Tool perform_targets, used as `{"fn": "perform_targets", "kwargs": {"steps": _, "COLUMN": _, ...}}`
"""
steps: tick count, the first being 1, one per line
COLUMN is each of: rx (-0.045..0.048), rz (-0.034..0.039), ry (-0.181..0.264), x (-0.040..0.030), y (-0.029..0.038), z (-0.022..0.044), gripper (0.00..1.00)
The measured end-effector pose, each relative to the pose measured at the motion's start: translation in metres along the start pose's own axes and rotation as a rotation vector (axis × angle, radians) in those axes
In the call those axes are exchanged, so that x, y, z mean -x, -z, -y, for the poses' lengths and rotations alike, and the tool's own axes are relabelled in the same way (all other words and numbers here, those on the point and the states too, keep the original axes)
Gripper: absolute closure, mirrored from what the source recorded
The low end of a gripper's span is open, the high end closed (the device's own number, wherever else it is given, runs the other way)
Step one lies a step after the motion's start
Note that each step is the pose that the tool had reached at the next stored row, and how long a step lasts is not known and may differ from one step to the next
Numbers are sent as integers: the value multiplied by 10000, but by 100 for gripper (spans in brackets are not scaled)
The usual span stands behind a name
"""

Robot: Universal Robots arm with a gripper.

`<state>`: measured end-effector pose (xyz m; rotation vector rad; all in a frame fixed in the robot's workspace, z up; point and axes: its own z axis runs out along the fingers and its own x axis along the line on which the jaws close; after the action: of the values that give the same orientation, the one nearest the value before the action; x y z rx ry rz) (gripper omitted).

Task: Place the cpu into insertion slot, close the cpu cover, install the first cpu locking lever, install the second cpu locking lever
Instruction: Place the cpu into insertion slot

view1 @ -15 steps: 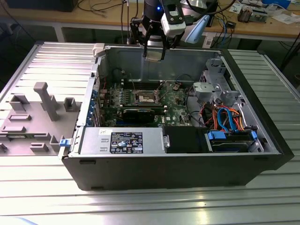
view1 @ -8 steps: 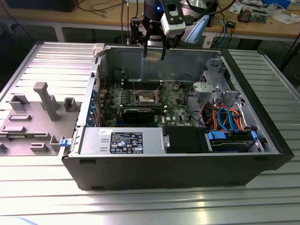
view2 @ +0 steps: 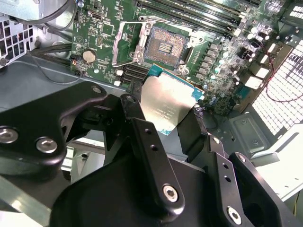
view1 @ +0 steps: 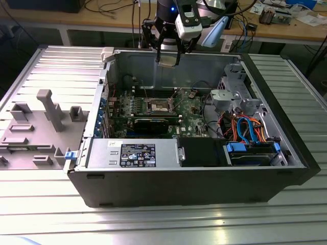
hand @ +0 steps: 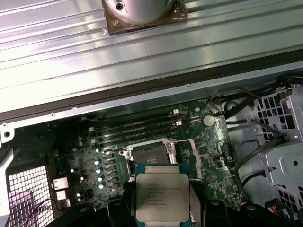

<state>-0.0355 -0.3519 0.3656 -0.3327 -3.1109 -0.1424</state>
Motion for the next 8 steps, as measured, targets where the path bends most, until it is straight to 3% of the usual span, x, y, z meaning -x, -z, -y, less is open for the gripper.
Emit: {"fn": "perform_targets", "kwargs": {"steps": 8, "rx": 2, "rz": 8, "ry": -86, "x": 0, "y": 0, "z": 0, "gripper": 46}}
